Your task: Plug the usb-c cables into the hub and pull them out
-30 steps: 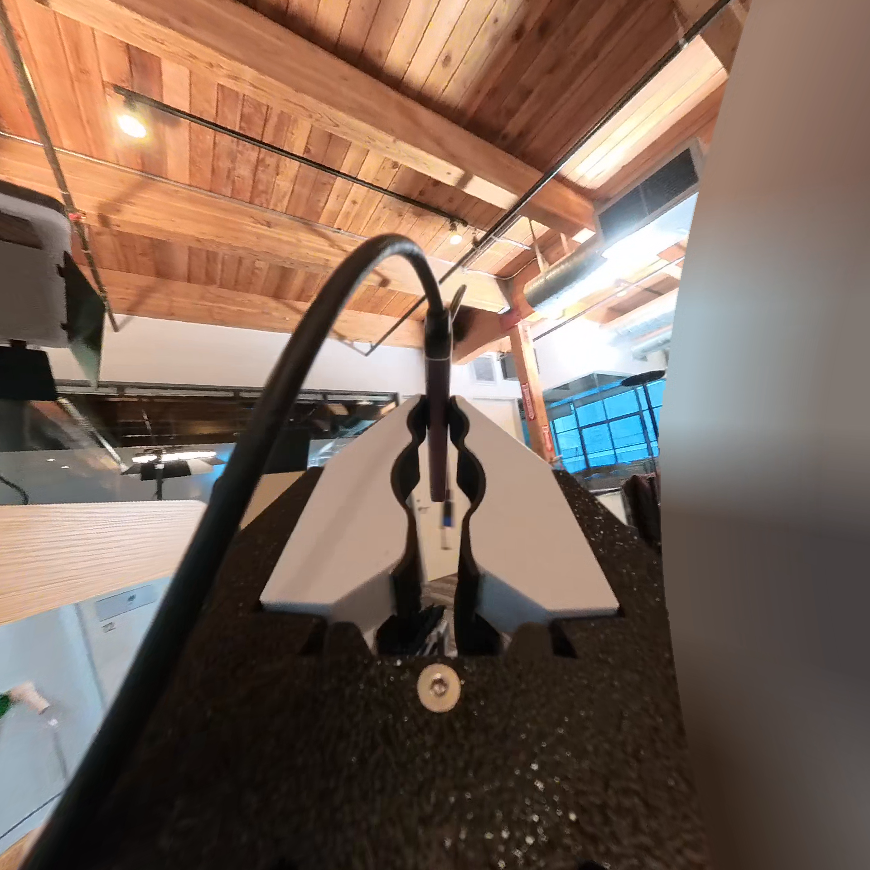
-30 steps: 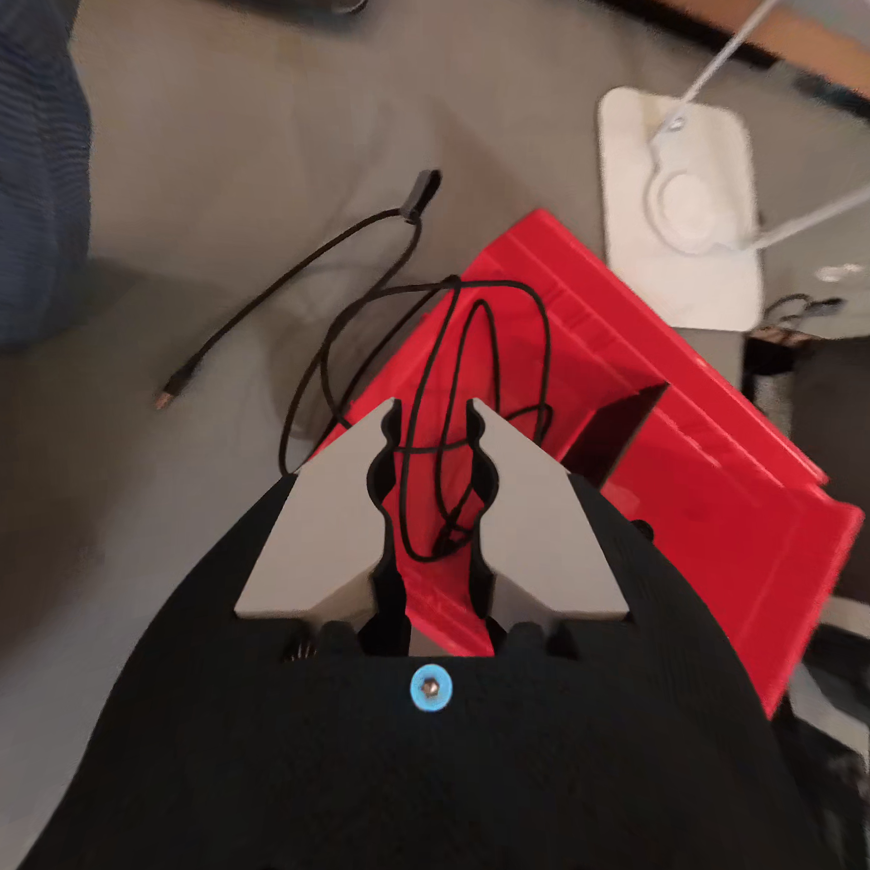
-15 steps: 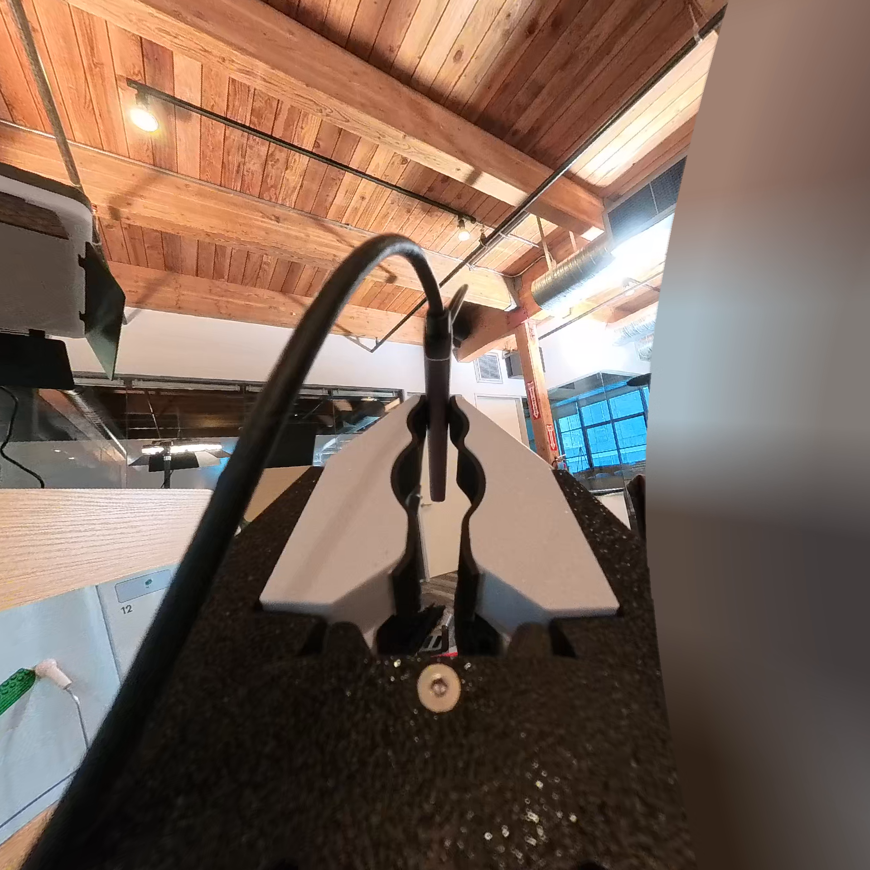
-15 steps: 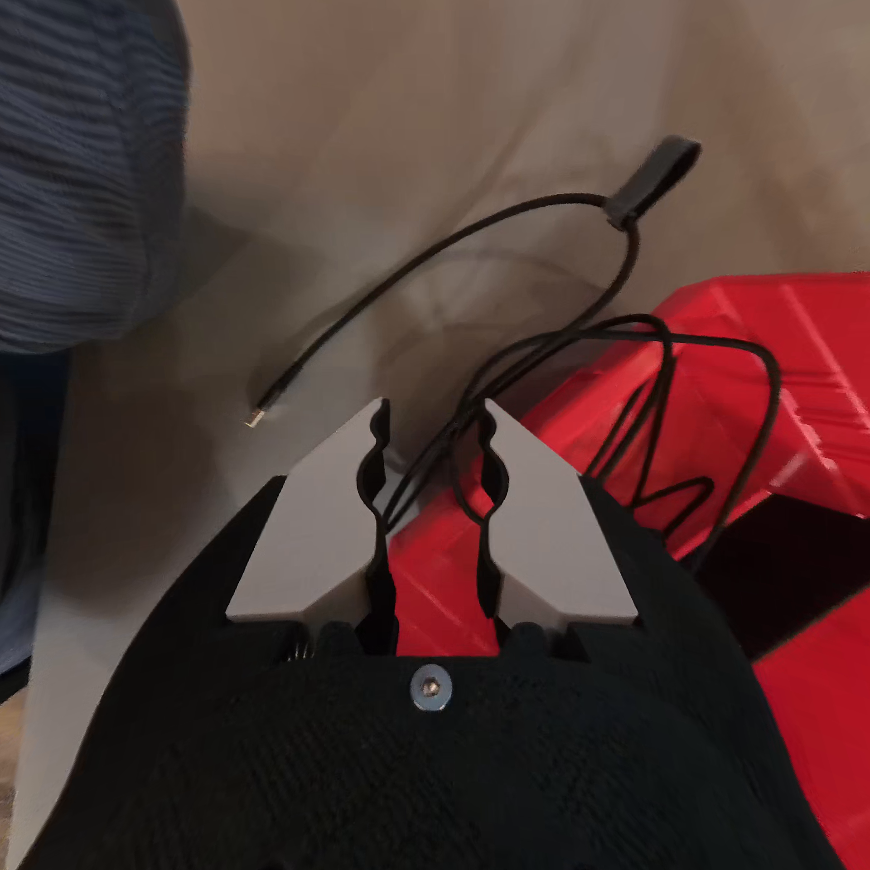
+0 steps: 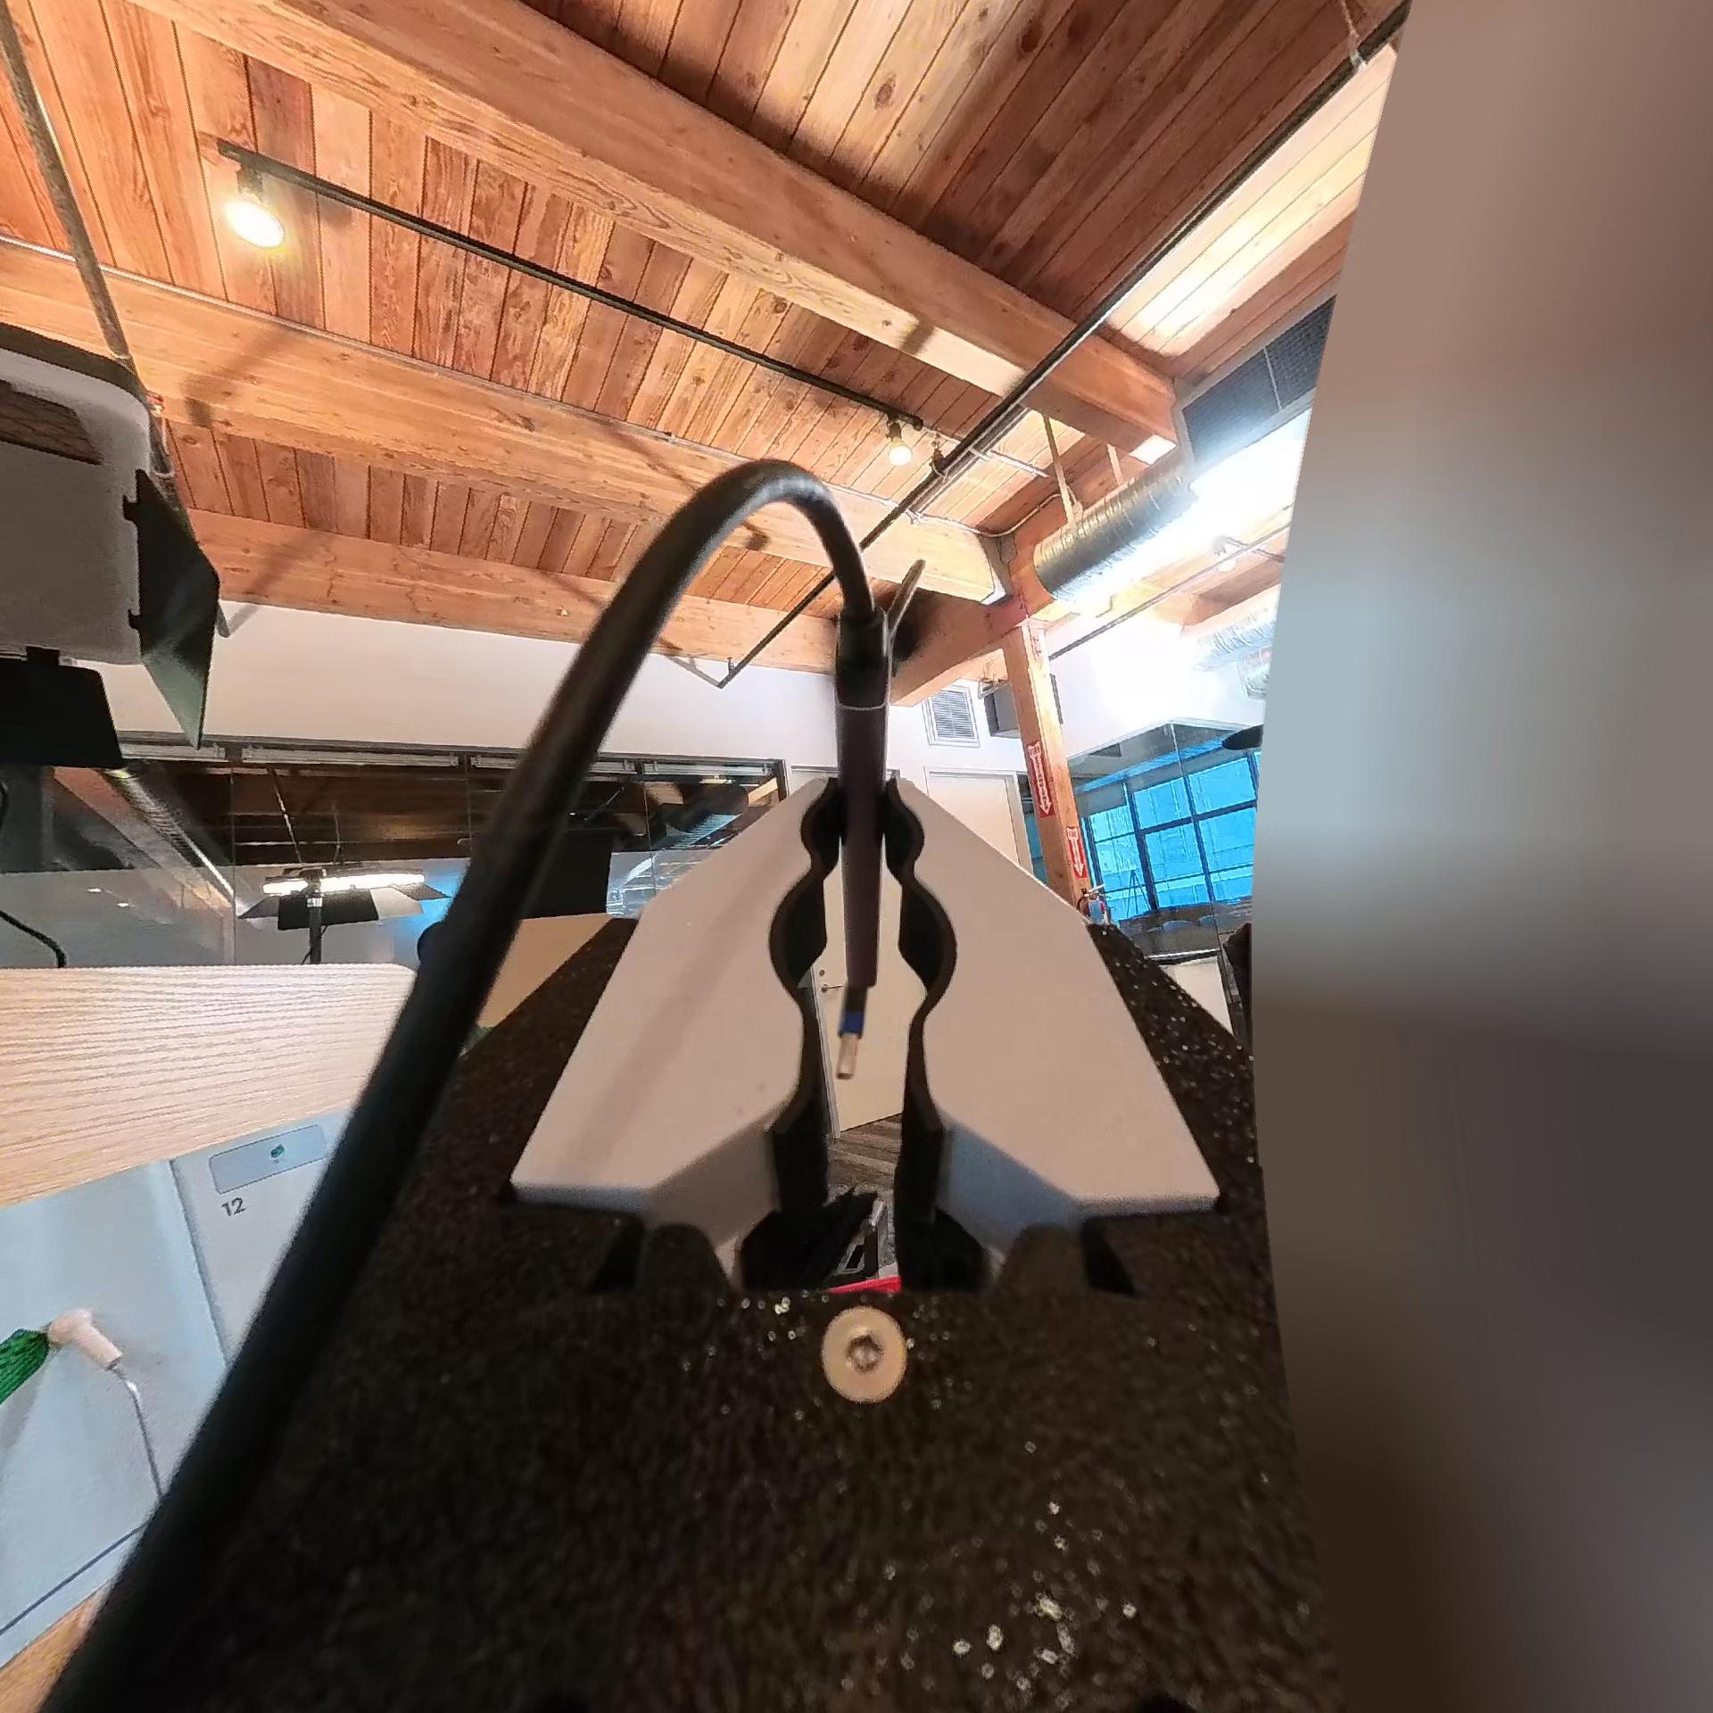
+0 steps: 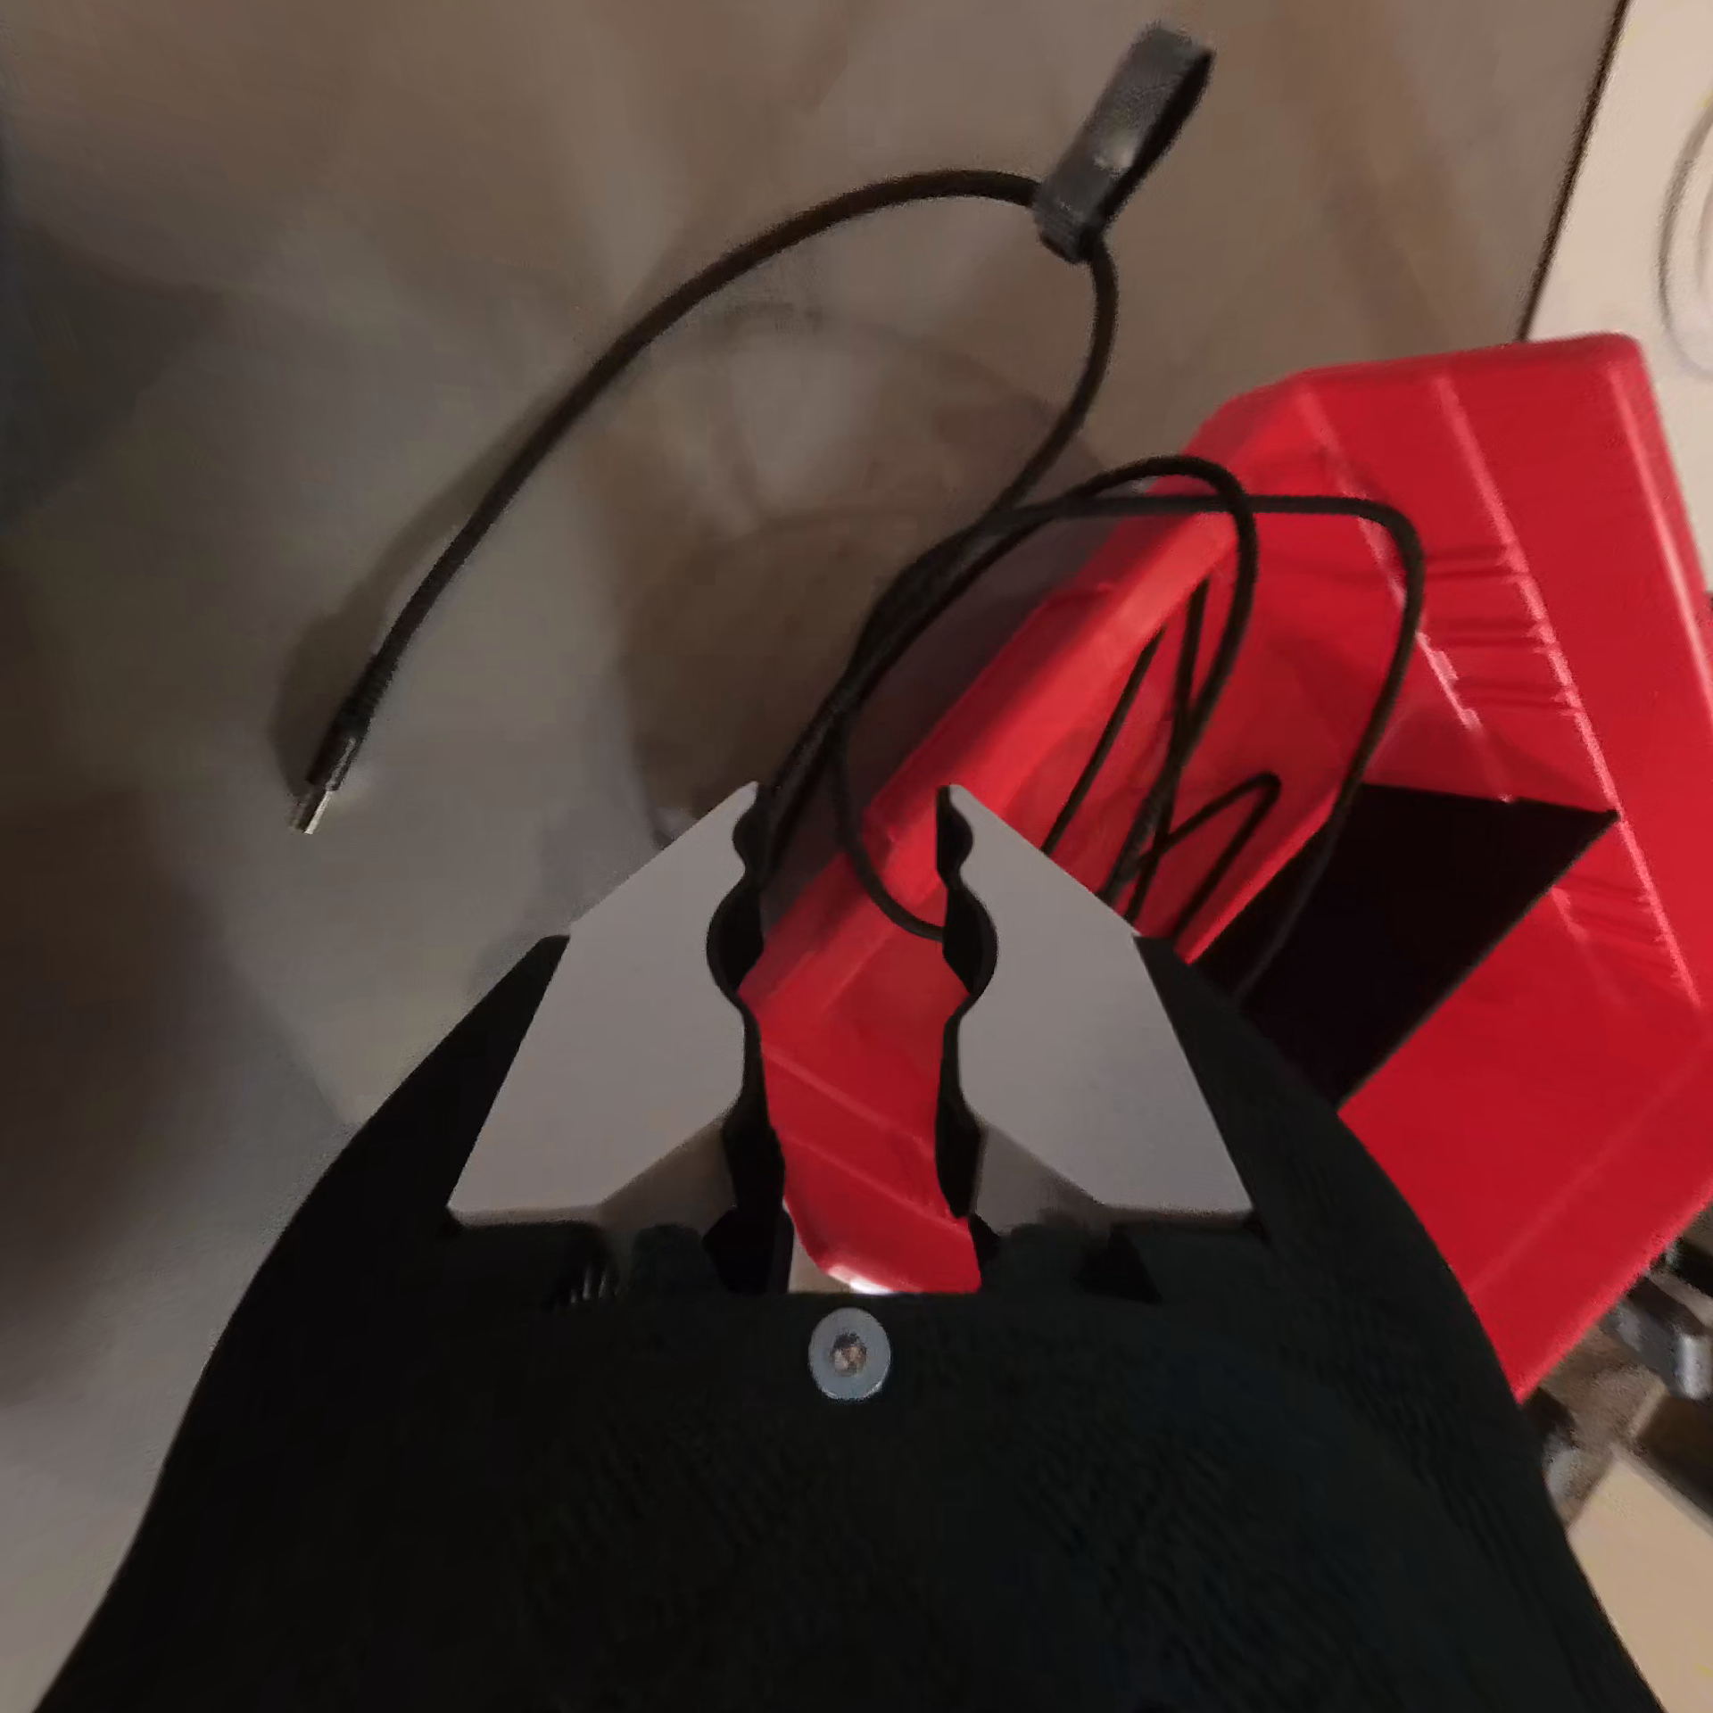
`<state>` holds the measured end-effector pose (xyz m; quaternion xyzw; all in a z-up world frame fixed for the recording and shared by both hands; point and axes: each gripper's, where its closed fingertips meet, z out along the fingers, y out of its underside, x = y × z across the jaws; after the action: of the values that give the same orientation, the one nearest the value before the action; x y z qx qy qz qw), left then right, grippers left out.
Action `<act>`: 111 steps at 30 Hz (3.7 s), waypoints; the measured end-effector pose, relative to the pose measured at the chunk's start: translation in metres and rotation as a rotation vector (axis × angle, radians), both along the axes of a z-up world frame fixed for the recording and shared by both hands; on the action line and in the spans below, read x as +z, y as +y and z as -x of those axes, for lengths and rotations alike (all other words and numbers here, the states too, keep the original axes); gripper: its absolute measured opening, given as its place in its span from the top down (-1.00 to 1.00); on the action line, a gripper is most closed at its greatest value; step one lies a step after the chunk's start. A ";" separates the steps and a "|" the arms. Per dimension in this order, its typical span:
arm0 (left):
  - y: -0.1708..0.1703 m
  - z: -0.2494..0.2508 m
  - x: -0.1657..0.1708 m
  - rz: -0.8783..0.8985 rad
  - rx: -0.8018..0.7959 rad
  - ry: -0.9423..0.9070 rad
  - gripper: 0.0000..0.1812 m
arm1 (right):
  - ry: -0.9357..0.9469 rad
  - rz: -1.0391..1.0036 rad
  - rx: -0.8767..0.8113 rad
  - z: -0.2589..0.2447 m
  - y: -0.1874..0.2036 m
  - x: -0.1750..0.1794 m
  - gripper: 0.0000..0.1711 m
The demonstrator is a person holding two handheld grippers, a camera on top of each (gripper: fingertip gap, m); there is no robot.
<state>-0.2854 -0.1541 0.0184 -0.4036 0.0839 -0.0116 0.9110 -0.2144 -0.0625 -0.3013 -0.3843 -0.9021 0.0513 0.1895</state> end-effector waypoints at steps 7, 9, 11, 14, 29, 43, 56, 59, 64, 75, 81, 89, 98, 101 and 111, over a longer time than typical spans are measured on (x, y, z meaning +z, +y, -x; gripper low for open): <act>-0.001 -0.002 0.000 -0.003 -0.003 0.008 0.93 | -0.010 0.105 0.000 0.002 -0.018 -0.002 0.40; -0.001 -0.002 0.001 -0.004 -0.006 0.009 0.93 | -0.038 0.029 -0.011 0.003 -0.012 -0.013 0.36; -0.001 -0.003 0.001 -0.006 -0.008 0.011 0.93 | -0.065 -0.062 -0.029 0.005 -0.004 -0.026 0.39; -0.002 -0.005 0.002 -0.005 -0.004 0.018 0.93 | -0.067 -0.154 -0.016 0.005 0.003 -0.033 1.00; -0.016 -0.001 0.005 -0.052 -0.066 -0.031 0.93 | 0.888 -0.281 -0.163 -0.073 0.078 0.345 1.00; 0.037 -0.035 0.001 0.055 -0.218 0.011 0.93 | 0.906 -0.131 -0.295 -0.186 0.082 0.379 1.00; 0.092 -0.077 -0.011 0.179 -0.314 0.075 0.93 | 0.308 0.183 -0.313 -0.183 0.062 0.048 0.87; 0.096 -0.081 -0.013 0.195 -0.318 0.085 0.93 | 0.324 0.192 -0.331 -0.200 0.066 0.062 0.61; 0.101 -0.084 -0.015 0.206 -0.331 0.087 0.93 | 0.312 0.180 -0.447 -0.263 0.080 0.098 0.41; 0.113 -0.100 -0.020 0.241 -0.369 0.115 0.93 | -0.177 0.087 -0.390 -0.340 0.010 -0.035 0.66; 0.118 -0.108 -0.023 0.257 -0.384 0.135 0.93 | -0.166 -0.029 -0.392 -0.341 0.024 -0.052 0.75; 0.117 -0.122 -0.021 0.202 -0.392 0.200 0.94 | 0.347 -0.507 -0.156 -0.300 0.064 0.051 0.93; 0.133 -0.184 -0.044 0.013 -0.313 0.533 0.93 | 0.882 -0.763 0.061 -0.268 0.056 0.204 0.93; 0.133 -0.216 -0.052 -0.066 -0.310 0.638 0.93 | 0.992 -0.563 0.108 -0.258 0.044 0.234 0.93; 0.117 -0.265 -0.055 -0.162 -0.253 0.808 0.93 | 1.009 -0.275 0.314 -0.239 0.003 0.278 0.93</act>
<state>-0.0204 -0.0366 -0.0361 -0.2892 0.4836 0.0424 0.8250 0.0250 -0.0595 -0.0230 -0.1443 -0.7441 0.1388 0.6374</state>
